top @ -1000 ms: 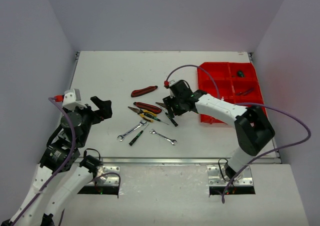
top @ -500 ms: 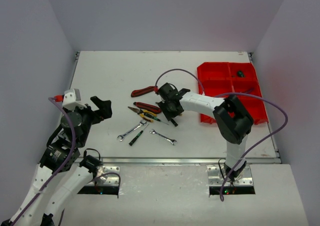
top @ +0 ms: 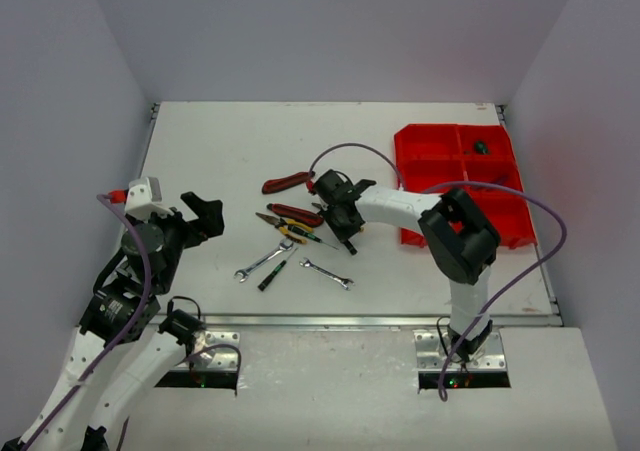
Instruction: Sort the tools into containers
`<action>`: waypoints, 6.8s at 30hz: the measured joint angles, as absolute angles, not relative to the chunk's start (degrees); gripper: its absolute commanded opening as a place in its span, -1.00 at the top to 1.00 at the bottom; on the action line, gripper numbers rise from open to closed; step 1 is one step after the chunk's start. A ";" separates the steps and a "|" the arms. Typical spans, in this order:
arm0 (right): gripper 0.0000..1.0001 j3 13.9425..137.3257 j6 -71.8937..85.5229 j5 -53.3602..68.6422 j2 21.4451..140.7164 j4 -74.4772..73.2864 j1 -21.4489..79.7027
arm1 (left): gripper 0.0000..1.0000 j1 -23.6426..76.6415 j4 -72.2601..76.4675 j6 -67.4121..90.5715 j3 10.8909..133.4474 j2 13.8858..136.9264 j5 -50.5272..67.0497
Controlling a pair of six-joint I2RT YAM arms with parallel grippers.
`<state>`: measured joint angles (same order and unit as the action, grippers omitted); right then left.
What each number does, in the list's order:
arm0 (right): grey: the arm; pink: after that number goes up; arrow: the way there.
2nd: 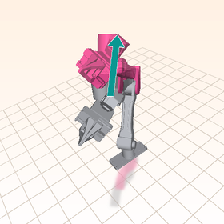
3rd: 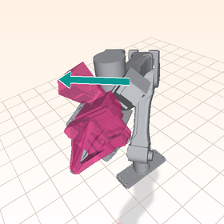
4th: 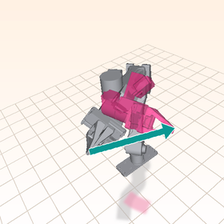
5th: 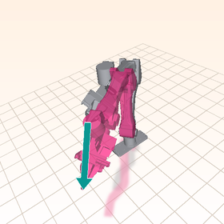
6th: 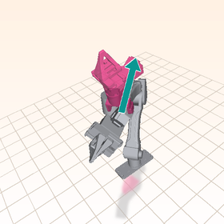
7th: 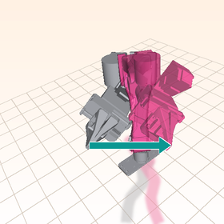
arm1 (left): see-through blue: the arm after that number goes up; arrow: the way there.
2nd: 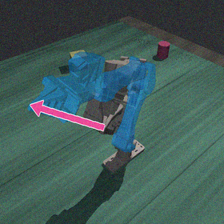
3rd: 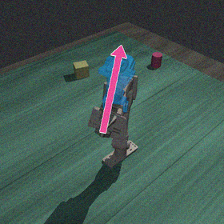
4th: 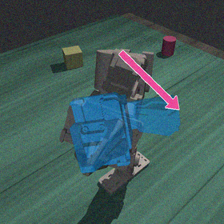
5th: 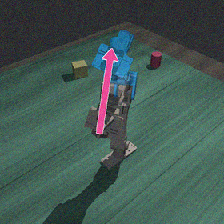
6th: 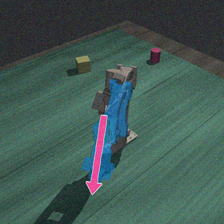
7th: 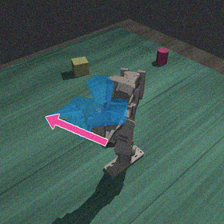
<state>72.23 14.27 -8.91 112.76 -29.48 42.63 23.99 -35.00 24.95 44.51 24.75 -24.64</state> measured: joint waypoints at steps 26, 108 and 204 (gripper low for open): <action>1.00 44.15 41.24 -7.27 66.83 -18.61 -22.41 | -1.00 24.15 -34.98 24.95 44.49 22.54 -24.36; 1.00 78.97 0.86 -1.80 116.46 -27.42 48.90 | -1.00 25.10 -36.23 26.44 44.49 21.43 -27.99; -0.98 32.65 29.38 -4.91 35.05 -27.35 36.52 | -0.81 35.07 -42.68 26.45 50.71 79.83 -3.09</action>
